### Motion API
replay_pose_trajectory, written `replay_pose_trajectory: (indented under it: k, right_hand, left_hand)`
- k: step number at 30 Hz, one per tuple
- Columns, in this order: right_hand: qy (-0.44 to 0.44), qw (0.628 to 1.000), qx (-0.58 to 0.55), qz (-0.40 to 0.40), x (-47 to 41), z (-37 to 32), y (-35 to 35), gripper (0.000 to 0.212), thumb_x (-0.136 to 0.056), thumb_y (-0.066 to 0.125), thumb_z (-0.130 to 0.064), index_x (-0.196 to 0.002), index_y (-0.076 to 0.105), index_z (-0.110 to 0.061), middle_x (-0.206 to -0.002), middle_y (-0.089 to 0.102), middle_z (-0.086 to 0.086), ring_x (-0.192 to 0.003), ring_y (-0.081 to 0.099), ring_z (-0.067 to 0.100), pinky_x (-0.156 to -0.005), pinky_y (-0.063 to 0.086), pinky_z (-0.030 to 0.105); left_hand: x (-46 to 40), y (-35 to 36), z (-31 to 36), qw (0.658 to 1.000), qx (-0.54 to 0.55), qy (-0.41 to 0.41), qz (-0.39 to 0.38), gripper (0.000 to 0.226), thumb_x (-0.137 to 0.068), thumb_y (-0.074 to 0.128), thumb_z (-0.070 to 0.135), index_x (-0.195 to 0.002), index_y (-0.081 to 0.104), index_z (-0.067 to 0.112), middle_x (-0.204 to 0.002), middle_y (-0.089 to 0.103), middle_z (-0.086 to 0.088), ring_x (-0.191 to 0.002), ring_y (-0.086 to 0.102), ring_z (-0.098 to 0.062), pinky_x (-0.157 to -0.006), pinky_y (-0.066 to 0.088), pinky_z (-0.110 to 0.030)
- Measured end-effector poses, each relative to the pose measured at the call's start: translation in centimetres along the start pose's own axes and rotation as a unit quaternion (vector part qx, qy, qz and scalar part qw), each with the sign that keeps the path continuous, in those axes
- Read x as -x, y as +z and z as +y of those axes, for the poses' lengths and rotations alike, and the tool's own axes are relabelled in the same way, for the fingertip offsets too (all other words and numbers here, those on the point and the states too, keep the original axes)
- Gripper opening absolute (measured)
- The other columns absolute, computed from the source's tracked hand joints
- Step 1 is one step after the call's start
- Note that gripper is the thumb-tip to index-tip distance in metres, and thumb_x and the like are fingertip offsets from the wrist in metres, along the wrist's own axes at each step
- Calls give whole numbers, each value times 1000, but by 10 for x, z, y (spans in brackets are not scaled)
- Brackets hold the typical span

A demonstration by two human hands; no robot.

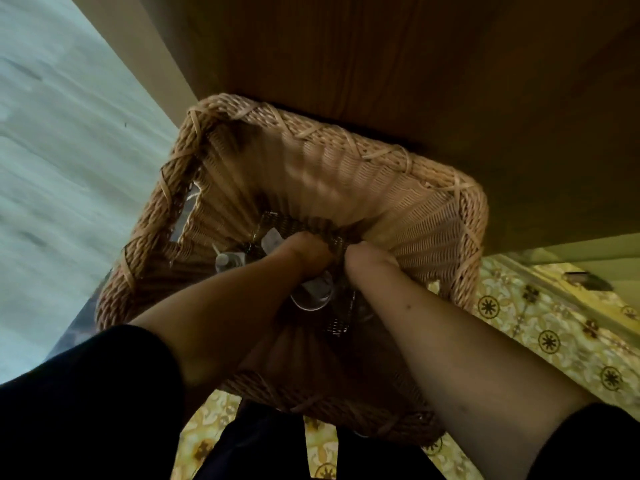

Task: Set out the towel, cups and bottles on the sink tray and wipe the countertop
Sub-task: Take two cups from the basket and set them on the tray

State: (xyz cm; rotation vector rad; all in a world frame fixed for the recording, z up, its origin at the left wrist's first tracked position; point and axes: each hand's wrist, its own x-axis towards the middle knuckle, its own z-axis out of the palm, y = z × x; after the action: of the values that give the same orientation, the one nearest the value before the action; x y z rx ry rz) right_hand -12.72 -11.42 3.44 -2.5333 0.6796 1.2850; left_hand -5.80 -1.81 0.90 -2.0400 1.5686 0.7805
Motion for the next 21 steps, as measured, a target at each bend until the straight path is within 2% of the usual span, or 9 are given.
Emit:
replay_pose_trajectory:
  k: [5, 8, 10, 11, 12, 14, 16, 19, 21]
  right_hand:
    - [-7, 999, -2, 36, 37, 4, -38, 36, -92, 61, -5, -128, 62, -10, -135, 56, 12, -125, 55, 32, -95, 50, 43]
    - [-16, 998, -8, 65, 60, 7, -53, 25, -90, 65, -5, -114, 68, -11, -120, 63, 11, -107, 63, 30, -83, 52, 39]
    - [-23, 996, -3, 83, 74, 9, -62, 9, -91, 64, -7, -96, 68, -13, -106, 66, 9, -82, 61, 23, -71, 48, 35]
    - [-30, 995, -3, 92, 80, 10, -66, 8, -92, 64, -8, -87, 65, -15, -99, 66, 8, -72, 56, 19, -65, 45, 33]
    - [-37, 994, -3, 104, 86, 12, -70, 11, -92, 64, -9, -84, 63, -15, -93, 65, 6, -67, 53, 17, -60, 42, 31]
    - [-61, 989, -13, 132, 96, 16, -76, 7, -93, 63, -11, -89, 67, -15, -90, 65, 2, -70, 57, 16, -55, 40, 28]
    - [-86, 984, -27, 154, 106, 21, -83, 9, -94, 64, -14, -98, 70, -18, -91, 65, 1, -77, 61, 16, -58, 46, 28]
    - [-130, 975, -8, 182, 122, 30, -95, 12, -93, 66, -18, -104, 70, -20, -97, 65, 1, -86, 62, 18, -73, 55, 34]
    - [-170, 964, 10, 204, 134, 35, -105, 13, -93, 66, -20, -105, 70, -21, -99, 65, 0, -88, 62, 18, -79, 57, 37]
  left_hand:
    - [41, -41, -25, 1000, 6, -28, -8, 32, -94, 63, 21, -126, 63, 15, -132, 62, -8, -120, 58, -28, -93, 48, -40]
    - [74, -58, -36, 996, 54, -76, 4, 35, -90, 70, 26, -123, 63, 19, -130, 62, -1, -117, 59, -25, -87, 49, -40]
    - [98, -69, -42, 988, 102, -116, 6, 34, -91, 69, 28, -123, 63, 21, -126, 63, 0, -114, 61, -25, -89, 52, -42]
    - [108, -75, -44, 983, 129, -131, 17, 28, -94, 65, 28, -120, 65, 20, -121, 66, -2, -109, 64, -24, -90, 54, -40]
    - [118, -80, -45, 975, 160, -148, 32, 23, -97, 61, 28, -117, 67, 18, -116, 69, -3, -104, 65, -23, -89, 55, -39]
    - [137, -90, -44, 955, 223, -189, 58, 25, -101, 53, 31, -112, 68, 15, -107, 70, -3, -97, 65, -20, -85, 54, -34]
    - [155, -97, -41, 934, 267, -223, 82, 28, -103, 48, 36, -109, 68, 17, -100, 68, -1, -89, 63, -17, -76, 49, -30]
    - [181, -103, -31, 905, 306, -271, 117, 30, -100, 50, 41, -110, 69, 20, -104, 70, -1, -92, 64, -19, -77, 51, -31]
    - [200, -104, -19, 883, 324, -313, 133, 29, -98, 53, 42, -97, 69, 18, -93, 70, -3, -80, 63, -18, -66, 48, -28]
